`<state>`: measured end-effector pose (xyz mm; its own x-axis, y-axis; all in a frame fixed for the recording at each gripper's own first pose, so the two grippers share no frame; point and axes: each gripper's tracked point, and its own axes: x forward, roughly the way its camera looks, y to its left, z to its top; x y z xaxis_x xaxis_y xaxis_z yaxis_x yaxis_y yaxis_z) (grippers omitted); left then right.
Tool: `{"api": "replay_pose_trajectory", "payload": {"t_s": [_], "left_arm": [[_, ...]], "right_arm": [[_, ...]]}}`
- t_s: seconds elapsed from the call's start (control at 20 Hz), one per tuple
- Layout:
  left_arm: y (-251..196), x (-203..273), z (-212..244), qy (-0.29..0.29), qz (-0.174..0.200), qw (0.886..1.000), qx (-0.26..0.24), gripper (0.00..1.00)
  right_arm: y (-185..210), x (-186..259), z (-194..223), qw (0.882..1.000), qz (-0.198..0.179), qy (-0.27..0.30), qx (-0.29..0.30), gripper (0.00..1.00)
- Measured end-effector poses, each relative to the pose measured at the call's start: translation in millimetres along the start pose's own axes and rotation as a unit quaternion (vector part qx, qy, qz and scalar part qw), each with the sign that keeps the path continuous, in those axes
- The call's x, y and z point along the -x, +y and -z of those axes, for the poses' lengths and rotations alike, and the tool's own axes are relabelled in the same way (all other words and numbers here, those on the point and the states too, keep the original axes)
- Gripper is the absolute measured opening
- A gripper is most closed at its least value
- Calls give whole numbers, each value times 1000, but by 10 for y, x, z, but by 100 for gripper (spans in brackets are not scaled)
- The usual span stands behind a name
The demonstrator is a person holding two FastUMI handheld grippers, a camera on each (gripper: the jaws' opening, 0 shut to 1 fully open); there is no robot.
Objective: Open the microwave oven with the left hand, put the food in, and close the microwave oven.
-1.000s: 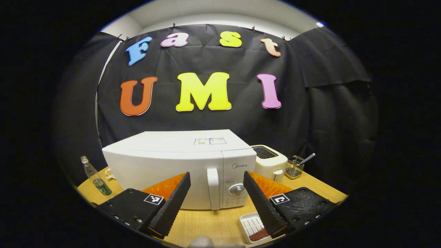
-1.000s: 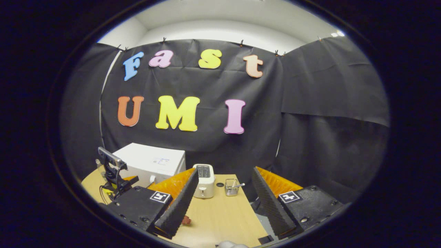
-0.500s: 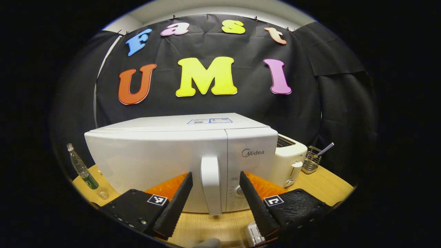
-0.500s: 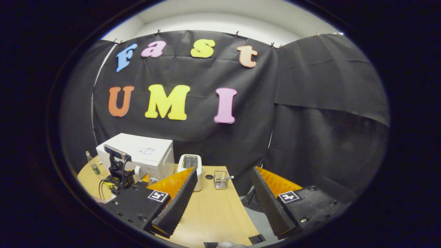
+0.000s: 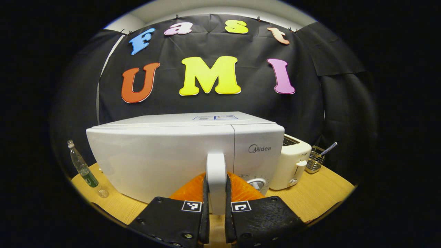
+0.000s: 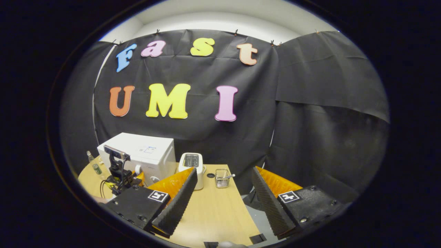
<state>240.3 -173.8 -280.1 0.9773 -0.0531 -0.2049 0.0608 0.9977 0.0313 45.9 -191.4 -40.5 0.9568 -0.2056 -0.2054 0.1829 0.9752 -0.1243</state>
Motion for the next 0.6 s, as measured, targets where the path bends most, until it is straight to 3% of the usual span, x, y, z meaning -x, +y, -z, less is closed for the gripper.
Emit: {"api": "replay_pose_trajectory", "payload": {"t_s": [0.4,0.45,0.55,0.6], "left_arm": [[4,55,31,14,5,1000,-9,17],[-2,45,18,16,6,1000,-11,17],[-4,70,31,19,10,1000,-6,17],[-9,81,27,19,11,1000,-3,17]], "right_arm": [[105,66,-46,1000,-15,-6,7,100],[113,70,-48,1000,-17,-7,9,96],[133,77,-43,1000,-20,-7,10,100],[144,91,-40,1000,-22,-6,8,96]]}}
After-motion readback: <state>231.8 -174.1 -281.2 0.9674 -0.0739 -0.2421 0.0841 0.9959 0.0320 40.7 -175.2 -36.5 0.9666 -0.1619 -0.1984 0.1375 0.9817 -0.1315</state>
